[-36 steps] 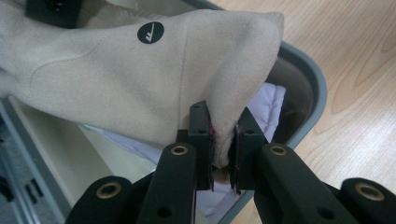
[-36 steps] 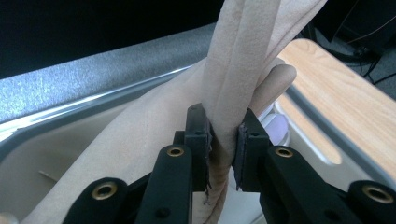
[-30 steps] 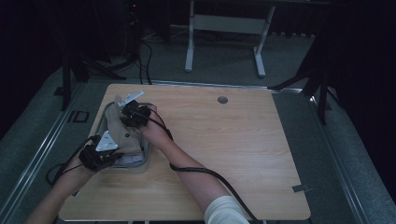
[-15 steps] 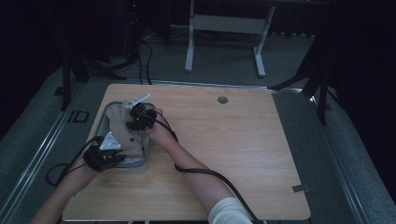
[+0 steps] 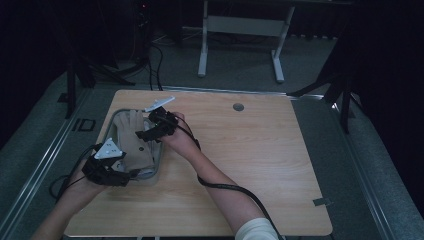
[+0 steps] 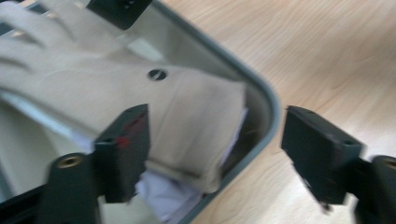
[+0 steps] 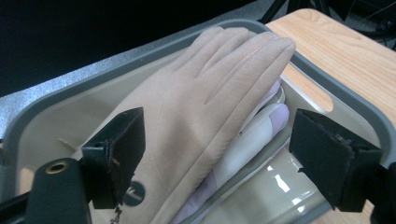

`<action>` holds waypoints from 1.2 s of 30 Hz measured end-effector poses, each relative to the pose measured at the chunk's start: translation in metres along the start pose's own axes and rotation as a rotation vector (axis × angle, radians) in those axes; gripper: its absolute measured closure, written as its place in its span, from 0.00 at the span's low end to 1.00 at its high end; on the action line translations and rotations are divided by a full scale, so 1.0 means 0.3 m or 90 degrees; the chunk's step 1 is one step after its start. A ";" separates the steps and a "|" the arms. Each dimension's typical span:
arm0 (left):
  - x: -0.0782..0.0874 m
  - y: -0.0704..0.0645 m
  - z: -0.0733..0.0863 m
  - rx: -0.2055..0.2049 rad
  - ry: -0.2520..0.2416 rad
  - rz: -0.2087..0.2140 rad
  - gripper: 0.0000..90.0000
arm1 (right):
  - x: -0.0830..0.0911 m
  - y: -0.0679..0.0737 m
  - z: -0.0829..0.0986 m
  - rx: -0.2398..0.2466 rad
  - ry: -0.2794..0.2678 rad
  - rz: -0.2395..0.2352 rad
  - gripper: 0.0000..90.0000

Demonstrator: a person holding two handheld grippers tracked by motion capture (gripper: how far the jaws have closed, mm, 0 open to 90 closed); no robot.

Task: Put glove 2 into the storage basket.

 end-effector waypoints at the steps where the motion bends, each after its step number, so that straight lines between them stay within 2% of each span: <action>1: -0.001 -0.004 -0.008 -0.001 -0.005 0.002 0.22 | 0.006 0.004 0.001 0.001 -0.003 -0.003 0.19; 2: -0.004 -0.011 -0.012 -0.003 -0.003 0.006 0.18 | 0.015 0.009 0.009 0.009 0.002 -0.006 0.15; 3: -0.007 -0.014 -0.019 -0.003 -0.008 0.002 0.17 | 0.022 0.013 0.015 0.014 0.001 -0.006 0.16; 5: -0.014 -0.018 -0.039 0.003 -0.036 -0.004 0.17 | 0.036 0.019 0.025 0.009 -0.002 -0.013 0.15; 7: -0.022 -0.017 -0.059 0.011 -0.060 -0.015 0.17 | 0.055 0.015 0.037 0.018 -0.005 -0.002 0.15; 10: -0.032 -0.022 -0.086 0.021 -0.083 -0.025 0.17 | 0.089 0.002 0.057 0.013 -0.009 0.001 0.16; 12: -0.044 -0.042 -0.107 0.015 -0.093 -0.019 0.17 | 0.113 -0.014 0.075 0.020 -0.013 0.011 0.16; 15: -0.054 -0.063 -0.118 0.004 -0.095 -0.011 0.17 | 0.127 -0.020 0.087 0.019 -0.012 0.011 0.16; 16: -0.069 -0.093 -0.130 -0.003 -0.097 0.003 0.17 | 0.137 -0.025 0.096 0.020 -0.011 0.011 0.16; 20: -0.105 -0.151 -0.151 -0.013 -0.099 0.030 0.17 | 0.179 -0.052 0.150 0.020 -0.003 0.012 0.16; 21: -0.105 -0.151 -0.151 -0.013 -0.099 0.030 0.17 | 0.179 -0.052 0.150 0.020 -0.003 0.012 0.16; 22: -0.124 -0.179 -0.161 -0.017 -0.100 0.044 0.17 | 0.187 -0.058 0.161 0.020 -0.002 0.014 0.16; 23: -0.131 -0.188 -0.165 -0.018 -0.102 0.047 0.17 | 0.202 -0.068 0.185 0.018 0.001 0.015 0.16; 25: -0.138 -0.197 -0.169 -0.020 -0.103 0.050 0.17 | 0.208 -0.073 0.194 0.018 0.003 0.018 0.16; 26: -0.158 -0.221 -0.179 -0.023 -0.105 0.062 0.17 | 0.212 -0.078 0.203 0.019 0.003 0.019 0.16; 27: -0.168 -0.229 -0.181 -0.024 -0.104 0.065 0.17 | 0.227 -0.090 0.229 0.015 0.008 0.020 0.16; 36: -0.250 -0.308 -0.205 -0.035 -0.112 0.105 0.17 | 0.286 -0.119 0.319 0.005 0.012 0.019 0.17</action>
Point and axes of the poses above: each handheld gripper's, and its own axes: x roughly backward along the jaws, z roughly out of its underside, y roughly to its left, the point moved 10 cm from there along -x, roughly forward along the jaws, and after that the axes turned 1 degree about z, right-handed, at the moved point
